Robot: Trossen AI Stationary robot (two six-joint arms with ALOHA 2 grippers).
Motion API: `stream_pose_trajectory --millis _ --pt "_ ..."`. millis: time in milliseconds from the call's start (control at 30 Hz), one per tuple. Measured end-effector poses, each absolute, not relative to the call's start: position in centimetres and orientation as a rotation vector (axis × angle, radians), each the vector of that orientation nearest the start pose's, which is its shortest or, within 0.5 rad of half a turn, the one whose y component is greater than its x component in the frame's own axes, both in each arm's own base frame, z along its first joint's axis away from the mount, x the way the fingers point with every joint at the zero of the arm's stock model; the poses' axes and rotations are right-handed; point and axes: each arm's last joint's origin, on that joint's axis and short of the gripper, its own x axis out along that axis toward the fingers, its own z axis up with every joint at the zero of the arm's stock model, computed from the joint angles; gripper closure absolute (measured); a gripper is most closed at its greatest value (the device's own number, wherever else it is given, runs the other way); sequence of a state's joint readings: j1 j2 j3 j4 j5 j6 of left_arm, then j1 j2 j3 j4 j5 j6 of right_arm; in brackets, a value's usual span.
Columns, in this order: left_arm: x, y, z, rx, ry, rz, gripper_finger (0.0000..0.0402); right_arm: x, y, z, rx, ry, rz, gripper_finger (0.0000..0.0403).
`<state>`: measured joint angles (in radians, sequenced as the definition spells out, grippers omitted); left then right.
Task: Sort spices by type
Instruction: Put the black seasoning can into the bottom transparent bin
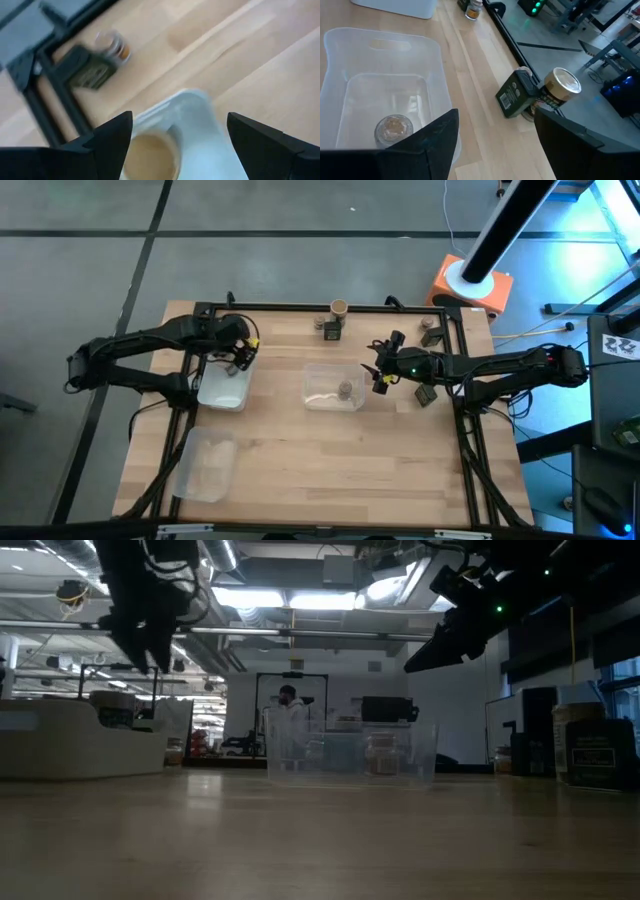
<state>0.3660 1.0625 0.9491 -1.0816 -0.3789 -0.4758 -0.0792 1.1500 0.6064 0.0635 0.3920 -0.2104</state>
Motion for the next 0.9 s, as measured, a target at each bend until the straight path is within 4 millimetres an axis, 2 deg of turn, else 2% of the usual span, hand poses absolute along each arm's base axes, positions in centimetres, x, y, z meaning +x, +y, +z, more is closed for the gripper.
stream_pose_trajectory --millis 167,333,433,600,733,900 --pt "17.2 7.7 28.3 -0.345 0.94 0.848 0.0094 23.4 -3.0 22.6 -0.283 0.564 -0.405 0.0143" --pt "18.1 7.6 28.8 -0.298 0.87 0.792 0.0094 23.4 -3.0 24.1 -0.304 0.682 -0.406 0.0143" --pt "18.4 7.5 29.0 -0.276 0.844 0.77 0.0094 23.1 -3.5 25.1 -0.347 0.747 -0.5 0.0143" --pt "18.7 7.4 29.2 -0.248 0.82 0.746 0.0094 22.2 -5.7 26.3 -0.368 0.862 -0.641 0.0143" --pt "18.8 7.4 29.2 -0.231 0.813 0.738 0.0094 21.0 -8.3 26.3 -0.363 0.967 -0.711 0.0143" --pt "18.8 7.4 29.2 -0.221 0.818 0.733 0.0094 19.6 -10.9 26.0 -0.365 1.064 -0.688 0.0143"
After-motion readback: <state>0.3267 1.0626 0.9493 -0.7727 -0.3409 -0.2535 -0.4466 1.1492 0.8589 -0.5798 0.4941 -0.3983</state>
